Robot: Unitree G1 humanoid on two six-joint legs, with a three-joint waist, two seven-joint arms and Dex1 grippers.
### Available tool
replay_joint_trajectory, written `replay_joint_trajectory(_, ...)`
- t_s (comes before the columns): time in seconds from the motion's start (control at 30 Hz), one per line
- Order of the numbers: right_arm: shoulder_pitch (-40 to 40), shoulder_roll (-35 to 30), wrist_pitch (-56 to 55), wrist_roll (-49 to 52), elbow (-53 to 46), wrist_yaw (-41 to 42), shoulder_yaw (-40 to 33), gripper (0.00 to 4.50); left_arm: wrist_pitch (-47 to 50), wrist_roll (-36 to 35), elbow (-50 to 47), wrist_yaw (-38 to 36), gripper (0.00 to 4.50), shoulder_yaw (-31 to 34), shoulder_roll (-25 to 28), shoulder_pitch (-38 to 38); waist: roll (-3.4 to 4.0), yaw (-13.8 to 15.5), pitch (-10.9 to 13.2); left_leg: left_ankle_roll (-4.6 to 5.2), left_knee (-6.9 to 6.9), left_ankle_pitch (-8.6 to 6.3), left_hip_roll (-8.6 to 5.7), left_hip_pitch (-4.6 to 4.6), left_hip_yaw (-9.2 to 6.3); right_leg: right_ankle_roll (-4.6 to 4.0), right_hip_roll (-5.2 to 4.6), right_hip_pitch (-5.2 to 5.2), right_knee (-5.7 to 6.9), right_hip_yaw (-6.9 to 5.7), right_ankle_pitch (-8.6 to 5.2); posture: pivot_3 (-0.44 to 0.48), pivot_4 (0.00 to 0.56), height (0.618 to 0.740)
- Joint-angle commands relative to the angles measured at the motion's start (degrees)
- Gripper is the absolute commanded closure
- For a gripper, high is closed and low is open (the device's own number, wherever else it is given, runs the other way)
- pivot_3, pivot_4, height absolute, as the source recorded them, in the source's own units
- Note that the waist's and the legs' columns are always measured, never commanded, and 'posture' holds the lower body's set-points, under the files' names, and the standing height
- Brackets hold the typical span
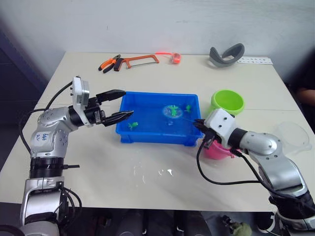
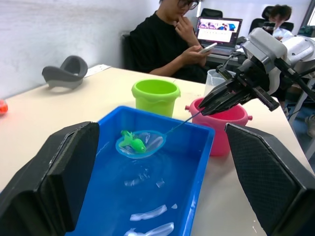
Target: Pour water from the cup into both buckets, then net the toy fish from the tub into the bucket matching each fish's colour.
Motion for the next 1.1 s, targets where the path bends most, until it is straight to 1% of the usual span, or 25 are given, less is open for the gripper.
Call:
replay_joint_trajectory(0.03,2.03,-2.07,-2.54,0.89,-4.98,0.63,-5.18,4.5,-0.56,0.4,1.15,-0.63,0.06,-0.82,-0.59,-2.52,0.0,0.0,0.0,0.0,0.0,0.0,0.0,0.0,0.0,0.0,0.0,0.0,0.01,0.0,0.0,0.0,0.15,0.74)
replay_joint_trajectory(0.3,6.38,-5.33,-4.64,0.39,-7.38,-0.14,-14.28,4.5,-2.13,1.67,4.57,-1.19,0.06,-2.81,-4.0,-5.39,-0.01,0.06,0.0,0.0,0.0,0.0,0.01,0.0,0.01,0.0,0.04,0.0,0.01,-0.02,0.0,0.0,0.15,0.74)
replay_joint_trajectory(0.43,10.39,-9.68,-10.9,-3.67,-3.41,-0.17,-20.25,4.5,-2.87,2.08,5.57,-1.41,0.06,-3.55,-5.9,-6.52,-0.02,0.12,0.0,0.0,0.0,0.0,0.0,-0.01,0.01,0.0,0.04,0.0,0.01,-0.02,0.0,0.0,0.15,0.74)
replay_joint_trajectory(0.57,12.52,-14.69,-20.98,-9.51,4.79,-1.24,-22.61,4.5,-3.53,2.39,6.56,-1.64,0.06,-4.18,-7.62,-7.42,-0.02,0.1,0.0,0.02,0.01,0.01,0.0,0.02,0.05,0.01,0.05,0.02,0.01,-0.01,0.01,0.0,0.15,0.74)
replay_joint_trajectory(0.73,11.33,-19.77,-32.52,-17.03,15.73,-4.91,-21.09,4.5,-4.59,2.81,7.63,-1.45,0.06,-4.69,-9.84,-8.22,-0.02,0.01,0.01,0.02,0.01,0.01,0.03,0.05,0.09,0.02,0.05,0.02,0.03,0.01,0.01,0.0,0.15,0.74)
replay_joint_trajectory(0.8,10.27,-23.42,-40.2,-23.06,20.06,-7.38,-18.18,4.5,-4.93,2.83,7.76,-1.3,0.06,-4.85,-10.6,-8.26,0.0,-0.22,0.01,0.01,0.01,0.02,0.04,0.06,0.12,0.01,0.07,0.01,0.05,0.04,0.01,0.0,0.15,0.74)
replay_joint_trajectory(0.93,7.93,-28.21,-50.97,-32.79,26.28,-13.62,-13.46,4.5,-5.42,2.89,7.96,-0.99,0.06,-4.81,-11.66,-8.33,0.0,-0.23,0.01,-0.01,0.01,0.03,0.06,0.1,0.16,0.01,0.07,0.0,0.06,0.1,0.01,0.0,0.15,0.74)
replay_joint_trajectory(1.0,6.06,-30.23,-54.03,-38.89,28.99,-17.79,-11.15,4.5,-5.46,2.84,7.7,-0.8,0.06,-4.85,-12.11,-8.12,0.0,-0.21,0.01,-0.02,0.01,0.03,0.06,0.09,0.15,0.01,0.06,0.0,0.05,0.16,0.01,0.0,0.15,0.74)
replay_joint_trajectory(1.1,3.37,-31.75,-55.16,-44.36,32.69,-21.56,-8.74,4.5,-5.48,2.85,7.6,-0.64,0.06,-4.86,-12.5,-7.98,0.0,-0.19,0.01,-0.02,0.01,0.03,0.06,0.08,0.15,0.01,0.04,0.0,0.04,0.26,0.01,0.0,0.15,0.74)
